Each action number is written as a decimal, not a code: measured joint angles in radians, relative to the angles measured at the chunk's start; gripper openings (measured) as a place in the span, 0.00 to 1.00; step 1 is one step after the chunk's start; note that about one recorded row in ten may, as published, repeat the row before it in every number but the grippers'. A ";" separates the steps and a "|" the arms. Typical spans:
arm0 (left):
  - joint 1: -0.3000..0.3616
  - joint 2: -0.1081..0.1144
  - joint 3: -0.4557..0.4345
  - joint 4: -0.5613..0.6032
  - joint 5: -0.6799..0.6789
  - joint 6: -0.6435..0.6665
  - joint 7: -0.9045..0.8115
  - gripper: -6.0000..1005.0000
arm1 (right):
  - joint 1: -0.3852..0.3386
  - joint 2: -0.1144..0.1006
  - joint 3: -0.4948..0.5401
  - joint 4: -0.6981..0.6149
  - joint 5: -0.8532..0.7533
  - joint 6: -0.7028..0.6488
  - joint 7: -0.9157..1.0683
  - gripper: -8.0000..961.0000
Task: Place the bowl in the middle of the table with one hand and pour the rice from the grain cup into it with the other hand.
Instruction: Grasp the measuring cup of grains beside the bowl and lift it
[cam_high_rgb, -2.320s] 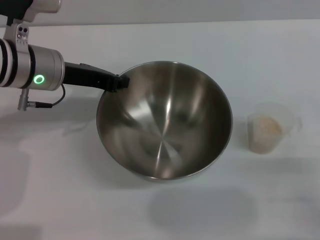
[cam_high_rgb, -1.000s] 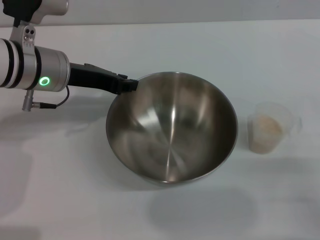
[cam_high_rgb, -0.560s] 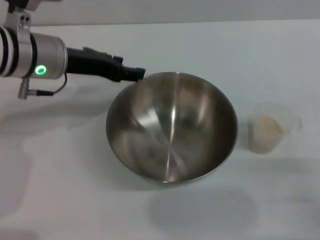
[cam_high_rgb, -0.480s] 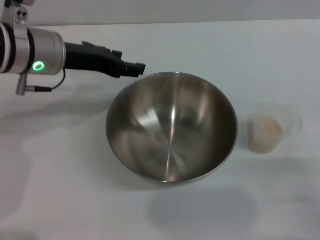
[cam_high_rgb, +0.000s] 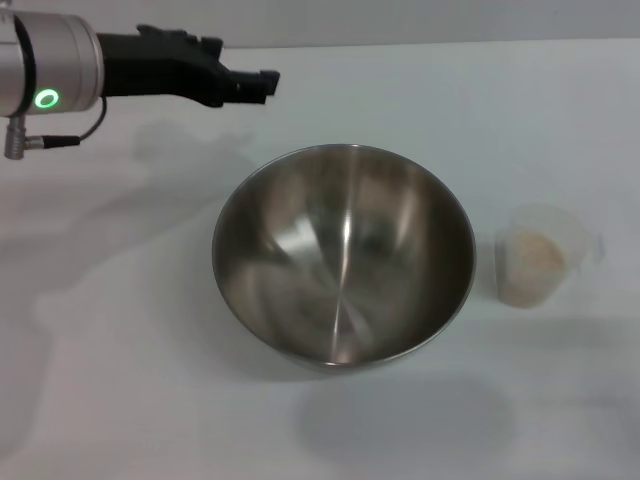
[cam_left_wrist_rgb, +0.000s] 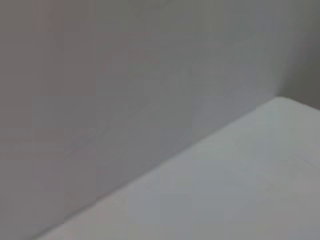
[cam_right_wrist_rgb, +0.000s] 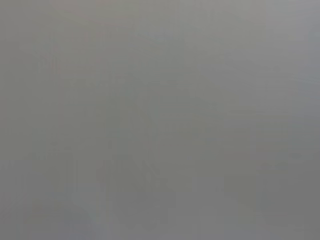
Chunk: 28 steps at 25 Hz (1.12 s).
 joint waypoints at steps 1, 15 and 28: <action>0.012 0.000 0.007 -0.016 0.000 0.016 0.001 0.77 | 0.000 0.000 0.000 0.000 0.000 0.000 0.000 0.86; 0.401 0.003 0.416 -0.235 0.006 0.998 0.200 0.81 | -0.019 0.000 0.000 -0.001 -0.002 -0.026 -0.004 0.86; 0.424 0.000 0.749 0.379 0.223 2.225 -0.183 0.81 | -0.083 0.001 -0.092 -0.036 -0.005 -0.105 -0.008 0.86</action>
